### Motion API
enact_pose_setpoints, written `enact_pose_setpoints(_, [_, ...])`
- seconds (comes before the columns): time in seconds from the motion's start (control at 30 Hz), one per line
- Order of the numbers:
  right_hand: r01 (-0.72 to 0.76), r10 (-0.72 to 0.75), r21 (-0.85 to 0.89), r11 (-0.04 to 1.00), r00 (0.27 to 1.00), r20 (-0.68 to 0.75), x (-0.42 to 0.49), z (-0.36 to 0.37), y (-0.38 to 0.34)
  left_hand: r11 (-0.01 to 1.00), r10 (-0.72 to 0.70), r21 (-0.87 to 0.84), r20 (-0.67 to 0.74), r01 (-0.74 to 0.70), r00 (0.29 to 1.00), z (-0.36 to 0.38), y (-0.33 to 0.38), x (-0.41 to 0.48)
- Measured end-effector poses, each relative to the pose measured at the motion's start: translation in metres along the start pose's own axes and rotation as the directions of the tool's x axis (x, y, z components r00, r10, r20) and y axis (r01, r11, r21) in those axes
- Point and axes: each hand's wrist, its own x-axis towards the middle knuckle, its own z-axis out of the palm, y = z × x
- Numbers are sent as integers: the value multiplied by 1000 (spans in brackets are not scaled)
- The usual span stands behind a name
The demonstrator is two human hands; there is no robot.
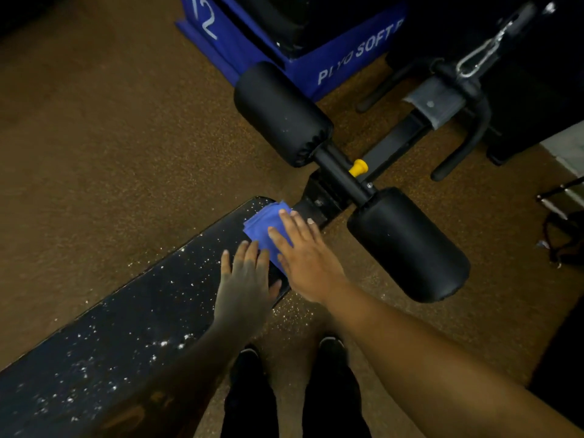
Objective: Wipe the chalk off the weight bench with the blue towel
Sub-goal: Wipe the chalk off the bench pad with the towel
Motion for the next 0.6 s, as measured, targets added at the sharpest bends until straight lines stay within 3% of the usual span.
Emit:
enact_pose_setpoints(0.07, [66, -66, -17, 998, 997, 45, 14, 7, 4, 999, -35, 3, 48, 35, 998, 16, 2, -7])
enact_pose_setpoints(0.2, [34, -34, 7, 999, 996, 80, 20, 22, 12, 991, -135, 2, 106, 136, 985, 32, 2, -13])
enact_pose_setpoints(0.6, [3, -3, 10, 1000, 998, 57, 44, 25, 11, 972, -235, 10, 66, 235, 970, 56, 2, -19])
